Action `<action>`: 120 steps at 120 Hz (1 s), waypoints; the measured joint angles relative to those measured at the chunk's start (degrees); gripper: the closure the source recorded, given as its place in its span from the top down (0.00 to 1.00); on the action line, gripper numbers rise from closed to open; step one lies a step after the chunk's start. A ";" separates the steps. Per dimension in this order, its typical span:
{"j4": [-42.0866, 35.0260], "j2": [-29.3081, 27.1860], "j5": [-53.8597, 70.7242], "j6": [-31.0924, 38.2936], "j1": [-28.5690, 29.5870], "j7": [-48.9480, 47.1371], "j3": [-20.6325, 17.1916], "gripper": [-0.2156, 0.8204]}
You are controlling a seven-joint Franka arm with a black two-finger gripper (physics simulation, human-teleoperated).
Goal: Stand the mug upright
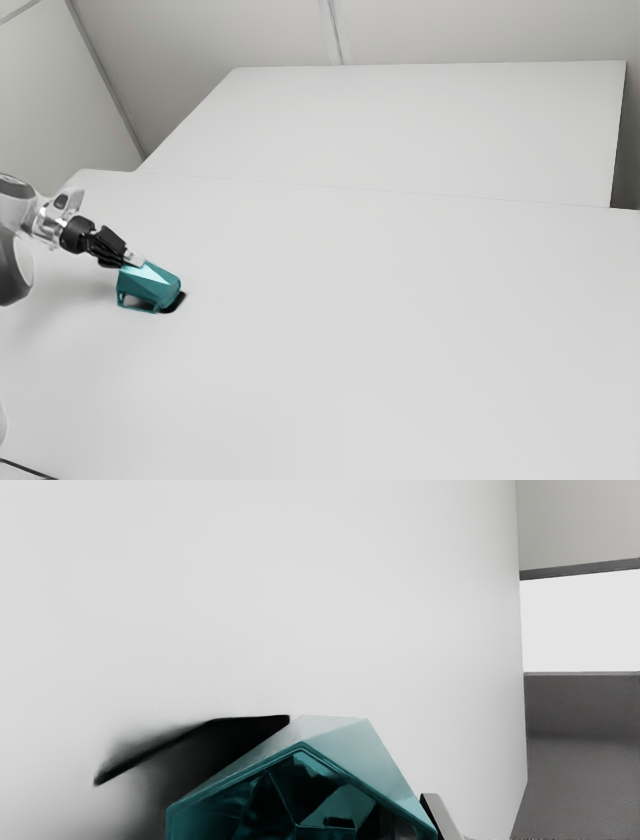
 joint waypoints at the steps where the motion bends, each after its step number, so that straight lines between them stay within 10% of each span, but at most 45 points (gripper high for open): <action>1: -0.16 -0.16 -0.01 -0.05 0.01 0.02 -0.04 0.07; 61: -9.34 -18.10 5.48 2.55 -7.59 -1.51 -0.47 0.03; 120: -16.93 -31.14 39.94 26.12 -26.35 -18.19 -8.77 0.03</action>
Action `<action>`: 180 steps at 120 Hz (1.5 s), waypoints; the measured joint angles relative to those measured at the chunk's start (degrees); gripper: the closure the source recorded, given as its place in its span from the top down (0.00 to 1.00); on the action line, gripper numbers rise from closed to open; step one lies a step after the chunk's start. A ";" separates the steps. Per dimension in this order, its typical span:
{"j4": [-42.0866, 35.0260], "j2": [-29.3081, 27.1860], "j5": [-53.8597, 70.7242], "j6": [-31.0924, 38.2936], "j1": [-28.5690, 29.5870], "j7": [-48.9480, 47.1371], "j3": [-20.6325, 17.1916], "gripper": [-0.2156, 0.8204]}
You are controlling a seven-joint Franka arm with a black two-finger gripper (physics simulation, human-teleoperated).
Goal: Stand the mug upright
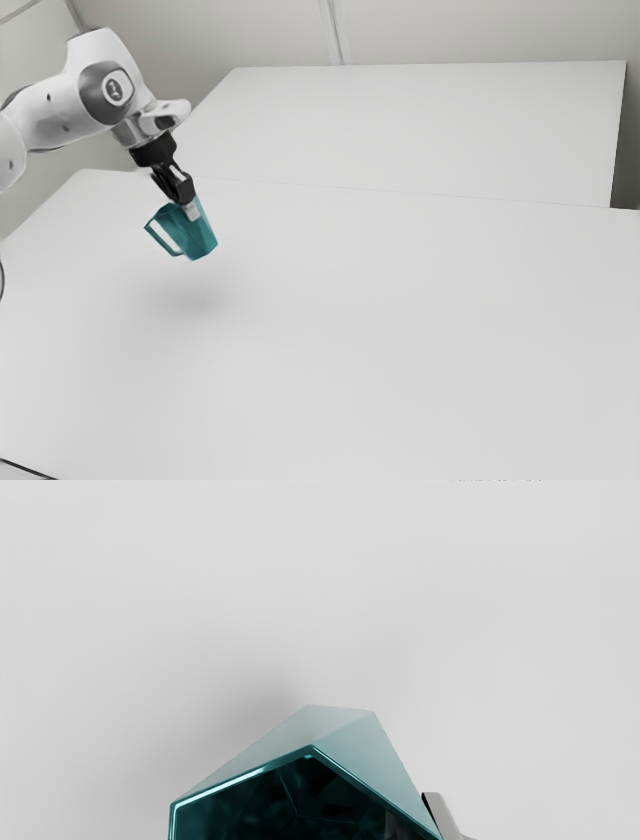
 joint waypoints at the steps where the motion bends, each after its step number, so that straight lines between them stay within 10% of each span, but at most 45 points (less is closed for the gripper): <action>1: -0.17 -0.06 0.37 0.41 -0.30 -0.40 -0.11 0.03; 54: -12.01 -1.65 9.32 16.36 -3.94 -18.62 -3.93 0.03; 132: -14.84 4.24 13.39 22.60 -3.96 -31.67 -5.95 0.04; 180: -14.70 1.08 13.01 21.95 -3.95 -34.53 -7.07 0.64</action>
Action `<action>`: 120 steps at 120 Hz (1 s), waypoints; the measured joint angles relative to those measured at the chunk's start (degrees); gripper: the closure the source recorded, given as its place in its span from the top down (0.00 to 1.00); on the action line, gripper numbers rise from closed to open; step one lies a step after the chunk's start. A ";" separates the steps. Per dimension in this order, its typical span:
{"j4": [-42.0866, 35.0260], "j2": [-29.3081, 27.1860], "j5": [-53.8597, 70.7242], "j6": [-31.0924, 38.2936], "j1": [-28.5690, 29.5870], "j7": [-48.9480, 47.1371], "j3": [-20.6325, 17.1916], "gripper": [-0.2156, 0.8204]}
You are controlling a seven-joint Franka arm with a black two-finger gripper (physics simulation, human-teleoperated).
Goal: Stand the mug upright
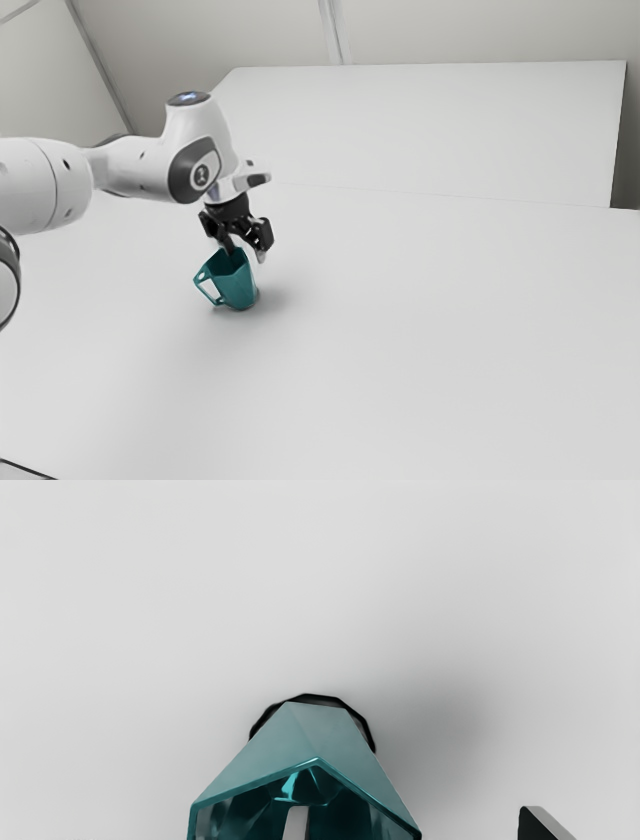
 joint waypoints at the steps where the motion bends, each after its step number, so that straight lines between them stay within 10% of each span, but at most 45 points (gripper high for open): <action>1: 0.02 -0.21 -0.01 -0.11 0.00 -0.04 -0.04 0.65; 72: 25.88 0.08 -0.84 -20.98 0.01 -1.13 -0.90 0.78; 120: 27.41 -0.59 -1.06 -28.57 -0.01 -1.12 -1.82 0.79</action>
